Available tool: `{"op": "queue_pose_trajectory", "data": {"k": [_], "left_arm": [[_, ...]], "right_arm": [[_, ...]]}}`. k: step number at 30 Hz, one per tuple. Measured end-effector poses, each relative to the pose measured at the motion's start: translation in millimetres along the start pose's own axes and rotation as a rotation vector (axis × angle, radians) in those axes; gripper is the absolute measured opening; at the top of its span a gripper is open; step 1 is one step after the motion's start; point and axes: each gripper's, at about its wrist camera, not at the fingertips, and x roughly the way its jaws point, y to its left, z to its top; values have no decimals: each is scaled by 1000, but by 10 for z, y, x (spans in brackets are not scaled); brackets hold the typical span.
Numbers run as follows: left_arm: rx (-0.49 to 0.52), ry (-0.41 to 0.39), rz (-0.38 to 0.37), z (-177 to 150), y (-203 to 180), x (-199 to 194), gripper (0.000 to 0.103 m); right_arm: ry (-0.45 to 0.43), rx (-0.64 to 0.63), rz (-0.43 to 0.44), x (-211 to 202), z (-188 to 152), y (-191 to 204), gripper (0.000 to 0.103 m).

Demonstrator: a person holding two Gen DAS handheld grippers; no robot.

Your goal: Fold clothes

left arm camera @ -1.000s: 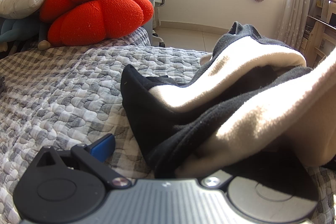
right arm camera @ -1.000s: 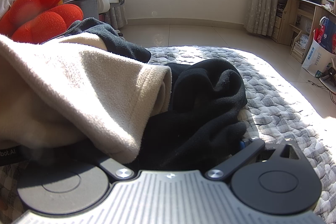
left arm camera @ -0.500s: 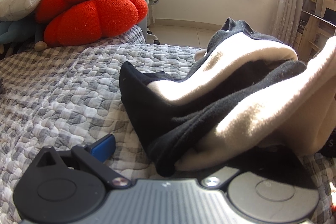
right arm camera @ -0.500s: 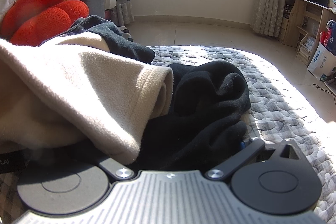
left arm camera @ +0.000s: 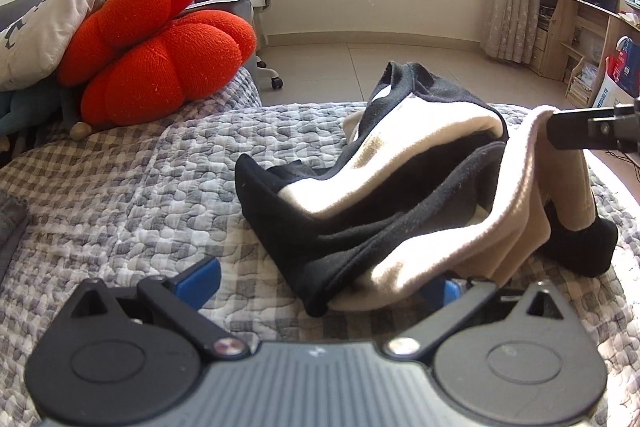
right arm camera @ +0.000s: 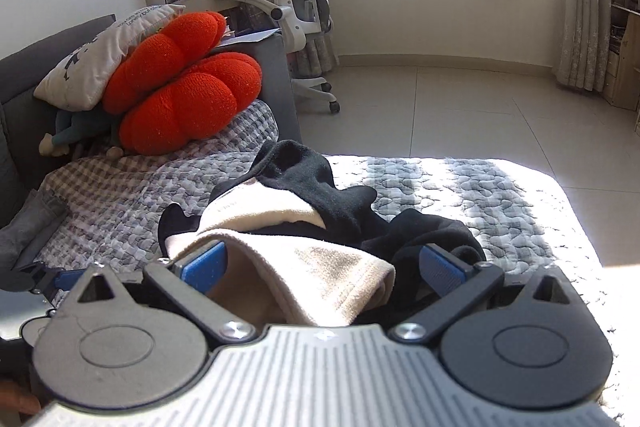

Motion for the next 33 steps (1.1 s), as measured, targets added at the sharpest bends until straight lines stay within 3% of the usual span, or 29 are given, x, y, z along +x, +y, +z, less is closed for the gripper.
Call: {"op": "queue_pose_trajectory", "data": {"k": [5, 14, 16, 21, 23, 25, 26, 28, 30, 31, 32, 33], "left_arm": [[29, 5, 22, -37, -60, -21, 102], [63, 1, 35, -61, -107, -7, 102], [67, -2, 37, -63, -109, 5, 102], [78, -9, 30, -83, -96, 16, 101], [80, -10, 25, -83, -89, 19, 96], [69, -7, 8, -77, -63, 28, 88], [59, -3, -5, -76, -47, 35, 81], [39, 16, -36, -75, -8, 66, 68], [25, 31, -73, -71, 26, 93, 45], [17, 37, -98, -69, 43, 103, 37], [10, 42, -124, -67, 61, 112, 21], [6, 51, -144, -58, 65, 111, 13]], "right_arm": [[24, -81, -27, 77, -26, 83, 103], [-34, -58, -151, 109, -94, -79, 103], [-33, -38, -142, 109, -94, -122, 103], [101, -19, -97, 250, -123, -113, 101], [126, -41, -90, 306, -159, -81, 89], [160, -37, -57, 373, -200, -72, 57], [177, -33, -40, 402, -220, -69, 49], [205, -48, -39, 435, -249, -40, 17], [204, -58, -49, 409, -242, -28, 8], [188, -49, -43, 362, -216, -45, 8], [166, -39, -36, 305, -185, -60, 8], [145, -31, -30, 248, -156, -72, 8]]}}
